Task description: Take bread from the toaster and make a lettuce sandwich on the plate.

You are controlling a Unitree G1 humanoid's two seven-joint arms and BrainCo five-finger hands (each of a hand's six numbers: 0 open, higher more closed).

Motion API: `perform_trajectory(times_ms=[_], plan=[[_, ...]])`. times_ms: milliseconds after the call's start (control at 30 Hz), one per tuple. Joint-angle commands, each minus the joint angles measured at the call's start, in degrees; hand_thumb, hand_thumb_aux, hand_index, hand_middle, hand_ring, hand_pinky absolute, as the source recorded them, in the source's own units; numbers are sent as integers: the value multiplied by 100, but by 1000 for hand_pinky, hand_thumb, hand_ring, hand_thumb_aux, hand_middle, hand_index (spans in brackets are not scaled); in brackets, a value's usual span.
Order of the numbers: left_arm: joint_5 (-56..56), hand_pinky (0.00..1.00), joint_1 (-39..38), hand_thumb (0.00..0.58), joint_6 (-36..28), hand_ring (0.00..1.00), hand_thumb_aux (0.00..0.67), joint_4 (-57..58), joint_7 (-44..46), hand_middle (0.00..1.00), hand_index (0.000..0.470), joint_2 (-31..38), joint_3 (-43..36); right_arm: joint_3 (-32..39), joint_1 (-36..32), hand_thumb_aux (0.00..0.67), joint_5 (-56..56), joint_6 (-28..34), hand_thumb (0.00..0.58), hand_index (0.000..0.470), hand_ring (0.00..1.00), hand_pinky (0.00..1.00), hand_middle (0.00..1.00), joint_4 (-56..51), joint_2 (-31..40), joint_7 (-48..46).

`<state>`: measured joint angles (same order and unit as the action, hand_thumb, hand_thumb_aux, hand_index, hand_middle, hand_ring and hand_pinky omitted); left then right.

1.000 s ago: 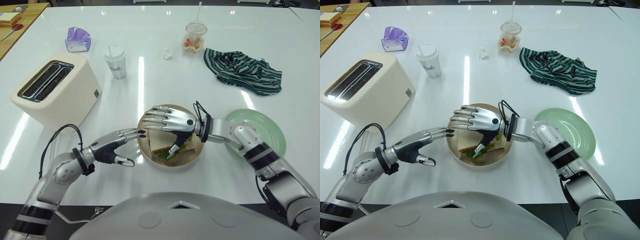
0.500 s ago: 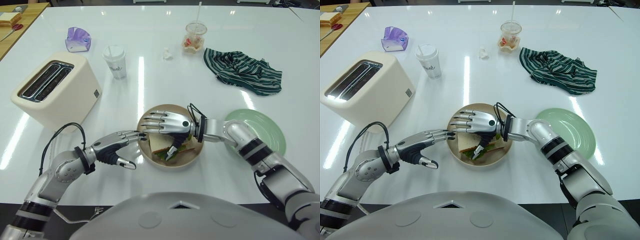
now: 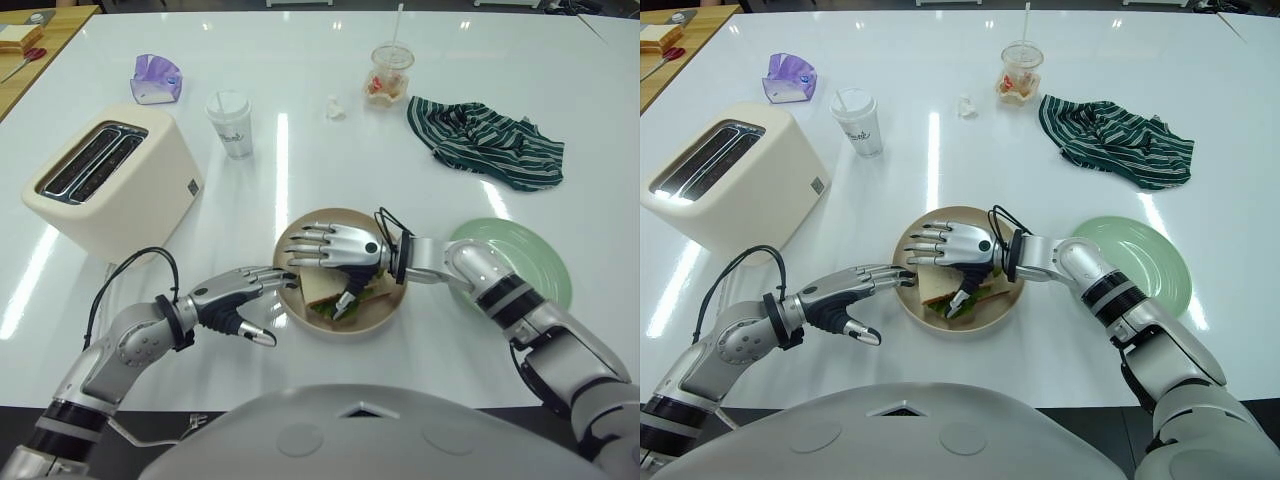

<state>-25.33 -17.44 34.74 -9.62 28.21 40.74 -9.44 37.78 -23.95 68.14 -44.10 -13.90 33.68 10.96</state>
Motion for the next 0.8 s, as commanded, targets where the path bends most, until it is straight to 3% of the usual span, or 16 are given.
perform_trajectory(times_ms=[33, 500, 800], plan=[[-219, 0, -20, 0, -71, 0, 0, 204, 46, 0, 0, 150, -94, 85, -92, 0, 71, 27, 0, 0, 0, 0, 0, -143, 59, 27], [-184, 0, 19, 0, -55, 0, 0, 182, -40, 0, 0, 237, -117, 18, -226, 0, 2, 107, 0, 0, 0, 0, 0, -150, 89, 161], [97, 0, 262, 0, -193, 0, 0, -161, -482, 0, 0, -83, 216, -227, -199, 0, -287, 62, 0, 0, 0, 0, 0, 269, 105, 245]])
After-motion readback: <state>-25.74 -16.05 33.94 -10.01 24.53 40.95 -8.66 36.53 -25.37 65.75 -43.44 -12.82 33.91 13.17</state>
